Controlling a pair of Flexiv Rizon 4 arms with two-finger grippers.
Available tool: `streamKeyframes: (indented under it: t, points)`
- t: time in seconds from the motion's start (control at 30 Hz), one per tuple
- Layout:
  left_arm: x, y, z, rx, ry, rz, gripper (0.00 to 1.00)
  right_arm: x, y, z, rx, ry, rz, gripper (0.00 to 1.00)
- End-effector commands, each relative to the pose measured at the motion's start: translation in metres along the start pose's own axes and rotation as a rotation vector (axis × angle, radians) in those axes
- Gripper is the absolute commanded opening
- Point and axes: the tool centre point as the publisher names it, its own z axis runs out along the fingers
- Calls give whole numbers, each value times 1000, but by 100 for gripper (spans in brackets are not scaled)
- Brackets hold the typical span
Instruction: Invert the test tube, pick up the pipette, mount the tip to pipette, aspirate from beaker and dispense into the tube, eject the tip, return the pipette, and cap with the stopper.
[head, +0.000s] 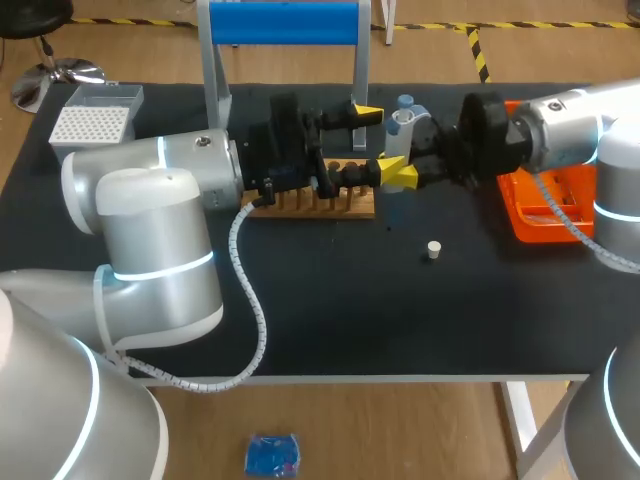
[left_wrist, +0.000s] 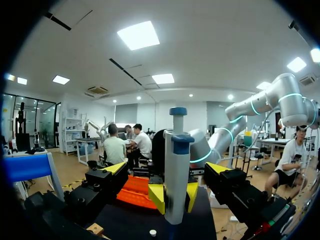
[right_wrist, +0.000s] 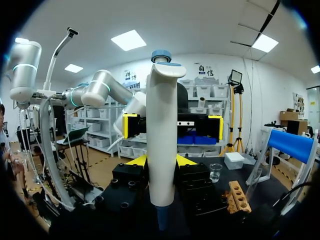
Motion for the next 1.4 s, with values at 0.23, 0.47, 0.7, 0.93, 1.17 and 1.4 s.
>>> streamKeyframes:
  t: [0.23, 0.47, 0.7, 0.93, 1.17, 1.4]
  points:
    - [1, 1, 2, 4, -8, 1, 100, -3, 1, 6, 0, -18, 4, 0]
    - [1, 1, 2, 4, -8, 1, 100, -5, 0, 6, 5, -30, 6, 0]
    - [1, 1, 2, 4, -8, 1, 97, -7, 0, 8, 10, -37, 11, 0]
    - [1, 1, 2, 4, -8, 1, 48, -7, 1, 9, 9, -38, 11, 0]
    - [1, 1, 2, 4, -8, 1, 0, -7, 1, 10, 13, -36, 13, 0]
    - [1, 1, 2, 4, -8, 1, 0, -6, 0, 10, 18, -38, 18, 13]
